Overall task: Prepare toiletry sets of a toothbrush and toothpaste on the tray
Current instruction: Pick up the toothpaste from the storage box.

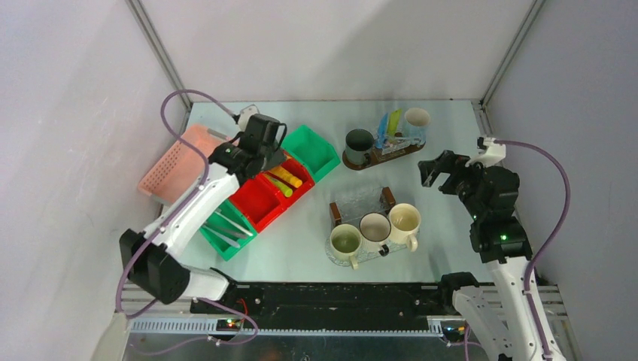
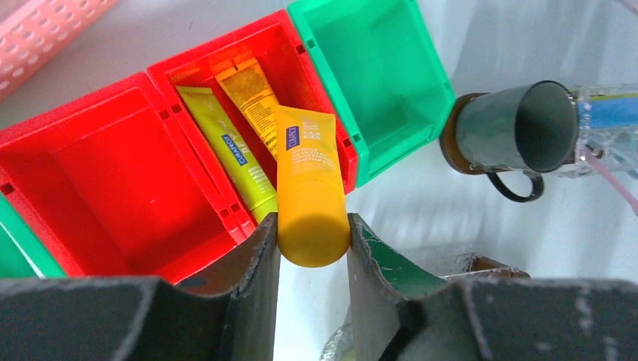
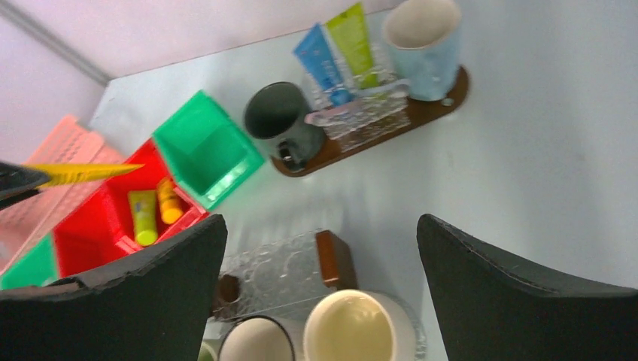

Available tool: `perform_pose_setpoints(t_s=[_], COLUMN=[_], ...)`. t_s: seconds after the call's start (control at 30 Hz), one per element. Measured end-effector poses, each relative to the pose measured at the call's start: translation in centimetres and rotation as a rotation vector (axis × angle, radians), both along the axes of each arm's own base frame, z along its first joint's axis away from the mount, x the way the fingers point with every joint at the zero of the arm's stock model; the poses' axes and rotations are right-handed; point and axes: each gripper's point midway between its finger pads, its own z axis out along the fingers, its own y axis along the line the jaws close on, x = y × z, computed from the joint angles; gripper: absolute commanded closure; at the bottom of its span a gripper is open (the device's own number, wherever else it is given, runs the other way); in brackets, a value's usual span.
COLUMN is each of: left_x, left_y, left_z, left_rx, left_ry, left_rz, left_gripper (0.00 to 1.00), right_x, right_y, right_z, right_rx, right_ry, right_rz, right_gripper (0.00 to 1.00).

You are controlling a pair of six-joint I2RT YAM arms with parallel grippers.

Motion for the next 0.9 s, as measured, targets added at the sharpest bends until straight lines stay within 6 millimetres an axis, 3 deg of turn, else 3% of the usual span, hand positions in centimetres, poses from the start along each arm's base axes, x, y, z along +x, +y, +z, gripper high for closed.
perform_pose_setpoints(t_s=[0.4,0.63,0.9], left_x=[-2.3,-3.9,-5.4], left_y=[1.3,0.6,-1.0], left_z=[4.0,7.6,10.9], left_rx=[-0.145,-0.257,-0.298], left_ry=[-0.312,-0.593,-0.843], left_rz=[-0.096,-0.198,-0.364], left_gripper=[1.00,1.00,1.00], right_x=[0.6,1.4,2.5], right_y=[8.7,12.7,15.8], right_z=[2.3,4.3,5.5], right_rx=[0.104,0.217,0.383], right_ry=[-0.007,0.018,0.106], right_rz=[0.339,0.423,0.458], right_gripper=[0.01,0.00,0.01])
